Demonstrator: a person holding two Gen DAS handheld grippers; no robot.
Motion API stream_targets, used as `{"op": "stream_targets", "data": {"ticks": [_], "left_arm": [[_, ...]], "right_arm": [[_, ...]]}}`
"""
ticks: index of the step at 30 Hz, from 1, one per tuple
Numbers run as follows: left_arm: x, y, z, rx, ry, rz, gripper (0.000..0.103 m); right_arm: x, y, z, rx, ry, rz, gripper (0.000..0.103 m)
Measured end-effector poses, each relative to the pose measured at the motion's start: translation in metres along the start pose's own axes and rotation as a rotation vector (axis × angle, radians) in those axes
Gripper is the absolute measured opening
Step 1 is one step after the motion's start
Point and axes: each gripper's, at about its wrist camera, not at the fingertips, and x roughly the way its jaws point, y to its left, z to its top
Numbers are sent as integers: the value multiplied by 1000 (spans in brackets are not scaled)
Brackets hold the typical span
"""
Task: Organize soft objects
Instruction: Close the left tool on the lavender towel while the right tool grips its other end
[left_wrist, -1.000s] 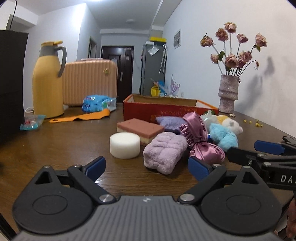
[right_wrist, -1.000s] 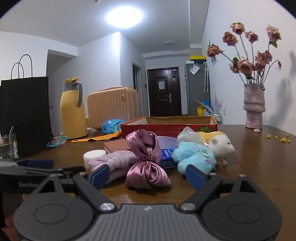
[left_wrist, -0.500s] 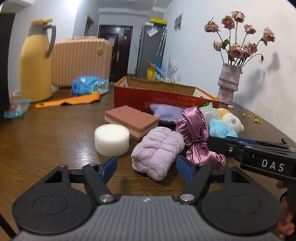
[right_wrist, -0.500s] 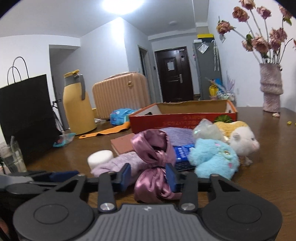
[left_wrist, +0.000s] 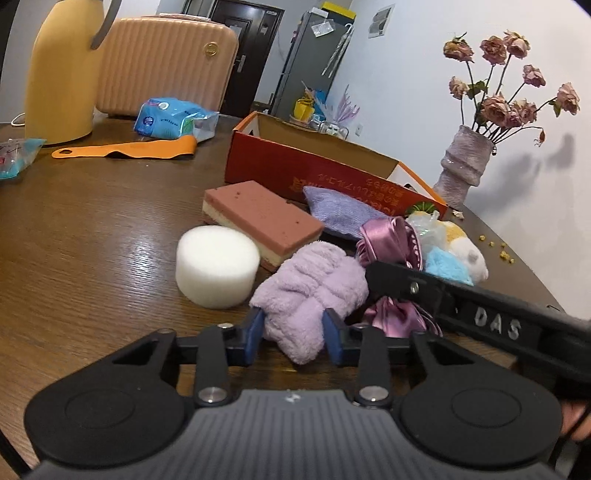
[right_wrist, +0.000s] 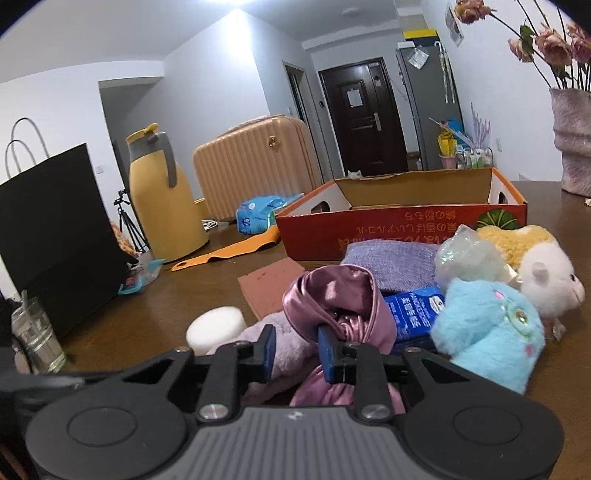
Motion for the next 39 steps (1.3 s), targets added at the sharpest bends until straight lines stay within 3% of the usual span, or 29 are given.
{"op": "stream_targets", "data": {"ticks": [5, 6, 9, 14, 17, 19, 20, 25, 30, 35, 37, 39], "left_arm": [[-3, 7, 4, 7, 8, -30, 17], [-5, 9, 5, 11, 10, -38, 9], [-14, 17, 4, 13, 26, -49, 8], [-28, 28, 0, 23, 18, 13, 10], [-30, 37, 0, -19, 16, 31, 13], [-34, 40, 2, -50, 5, 39, 41], [-35, 40, 3, -57, -4, 41, 48], [-26, 38, 10, -113, 3, 3, 50], [-12, 46, 6, -173, 46, -2, 49], [-7, 59, 8, -242, 57, -36, 38], [-3, 62, 9, -267, 70, -65, 18], [-2, 63, 10, -281, 66, -76, 16]], "right_arm": [[20, 6, 10, -33, 15, -33, 25], [23, 8, 11, -44, 15, -39, 25], [27, 13, 13, -59, 22, -31, 27], [32, 20, 12, -95, 36, 21, 44], [40, 26, 11, -120, 63, 45, 44], [44, 29, 10, -121, 84, 54, 45], [45, 30, 10, -118, 90, 62, 45], [50, 28, 9, -118, 131, 58, 43], [42, 21, 8, -58, 189, 109, 40], [33, 21, 6, -29, 204, 140, 39], [34, 22, 8, -30, 203, 143, 39], [35, 23, 8, -36, 206, 137, 39]]}}
